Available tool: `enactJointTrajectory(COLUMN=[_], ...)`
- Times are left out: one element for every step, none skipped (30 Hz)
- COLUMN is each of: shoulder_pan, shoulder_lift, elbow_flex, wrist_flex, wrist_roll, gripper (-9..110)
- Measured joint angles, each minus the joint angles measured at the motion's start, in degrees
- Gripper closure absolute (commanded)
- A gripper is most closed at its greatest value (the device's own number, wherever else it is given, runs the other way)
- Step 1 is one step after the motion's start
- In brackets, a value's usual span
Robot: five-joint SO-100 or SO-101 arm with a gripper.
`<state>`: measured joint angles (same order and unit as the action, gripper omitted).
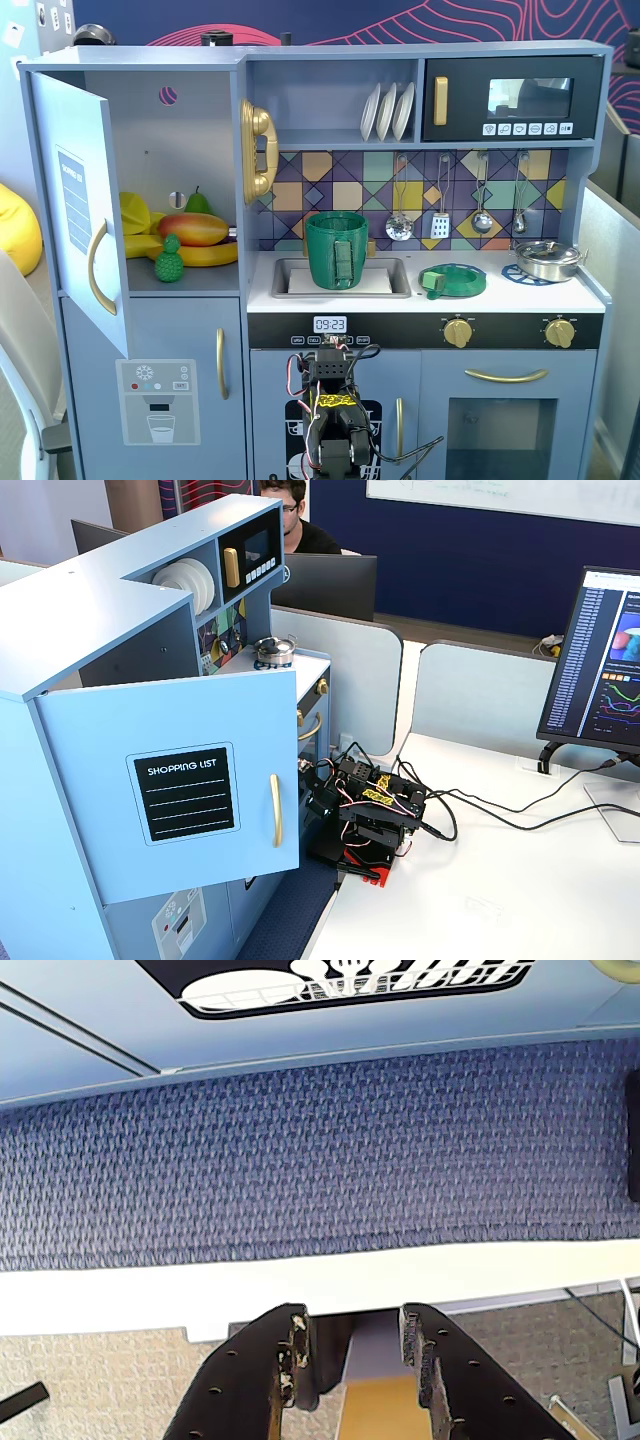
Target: Pick up the green pineapple from the left cabinet and place it in the green recipient
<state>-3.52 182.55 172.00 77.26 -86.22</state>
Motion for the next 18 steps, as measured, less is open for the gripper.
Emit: enactJointTrajectory(shoulder_pan=[0.0,0.3,0.6,0.8,0.9,1.0,1.1,1.1,1.1,1.1,1.1,1.1,1.1,1.1,0.6,-0.1,-1.8,-4.3], shoulder_lift=[0.0,0.0,0.0,0.0,0.0,0.0,0.0,0.0,0.0,0.0,0.0,0.0,0.0,0.0,0.0,0.0,0.0,-0.1], elbow_flex=[0.0,0.0,0.0,0.0,0.0,0.0,0.0,0.0,0.0,0.0,0.0,0.0,0.0,0.0,-0.1,-0.3,-0.3,0.0], wrist_flex=[0.0,0.0,0.0,0.0,0.0,0.0,0.0,0.0,0.0,0.0,0.0,0.0,0.0,0.0,0.0,0.1,-0.6,-1.5], wrist_roll=[0.0,0.0,0.0,0.0,0.0,0.0,0.0,0.0,0.0,0.0,0.0,-0.2,-0.8,-1.6,-2.5,-3.0,-3.0,-3.0], gripper=[101,101,101,101,101,101,101,101,101,101,101,101,101,101,101,101,101,101])
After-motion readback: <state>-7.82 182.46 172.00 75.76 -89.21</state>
